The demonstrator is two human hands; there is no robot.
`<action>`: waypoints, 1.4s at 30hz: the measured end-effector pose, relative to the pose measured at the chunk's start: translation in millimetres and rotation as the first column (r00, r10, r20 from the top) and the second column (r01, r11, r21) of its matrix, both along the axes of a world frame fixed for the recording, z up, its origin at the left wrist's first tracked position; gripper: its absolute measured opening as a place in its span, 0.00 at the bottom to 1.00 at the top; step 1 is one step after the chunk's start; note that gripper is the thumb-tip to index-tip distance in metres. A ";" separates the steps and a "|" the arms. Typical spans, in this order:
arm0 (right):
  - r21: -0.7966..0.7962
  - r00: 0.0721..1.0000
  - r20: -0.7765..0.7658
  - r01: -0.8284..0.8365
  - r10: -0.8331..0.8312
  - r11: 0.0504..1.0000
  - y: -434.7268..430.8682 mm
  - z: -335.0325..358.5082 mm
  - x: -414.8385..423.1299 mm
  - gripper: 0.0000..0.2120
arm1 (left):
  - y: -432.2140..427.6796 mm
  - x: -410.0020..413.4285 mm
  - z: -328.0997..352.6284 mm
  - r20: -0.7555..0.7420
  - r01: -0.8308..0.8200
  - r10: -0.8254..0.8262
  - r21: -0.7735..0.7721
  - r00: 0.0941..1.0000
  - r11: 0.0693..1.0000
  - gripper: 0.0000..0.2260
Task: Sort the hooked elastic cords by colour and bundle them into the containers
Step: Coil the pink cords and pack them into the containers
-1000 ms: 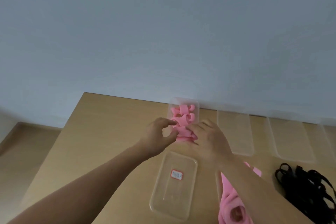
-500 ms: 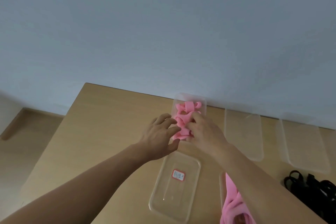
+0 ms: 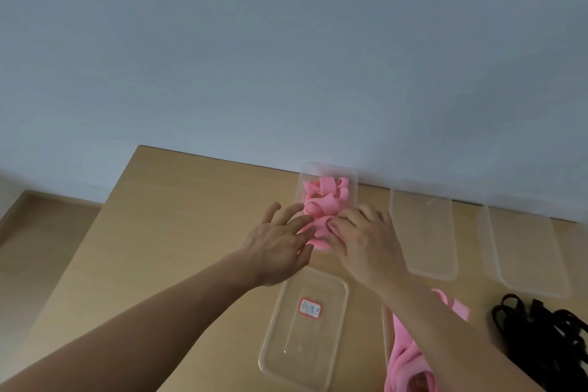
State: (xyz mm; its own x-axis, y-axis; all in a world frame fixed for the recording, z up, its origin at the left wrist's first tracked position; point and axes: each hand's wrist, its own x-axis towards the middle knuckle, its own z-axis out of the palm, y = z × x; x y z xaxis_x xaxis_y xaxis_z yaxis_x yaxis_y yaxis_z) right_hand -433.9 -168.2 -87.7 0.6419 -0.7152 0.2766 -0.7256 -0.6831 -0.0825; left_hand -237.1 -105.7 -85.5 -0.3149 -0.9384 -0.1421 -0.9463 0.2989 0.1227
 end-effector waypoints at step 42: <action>0.510 0.645 -0.383 0.744 -0.661 0.431 163.9 3.8 36.4 0.36 | 89.2 18.3 -10.3 -0.371 -0.022 0.137 0.297 0.919 0.955 0.18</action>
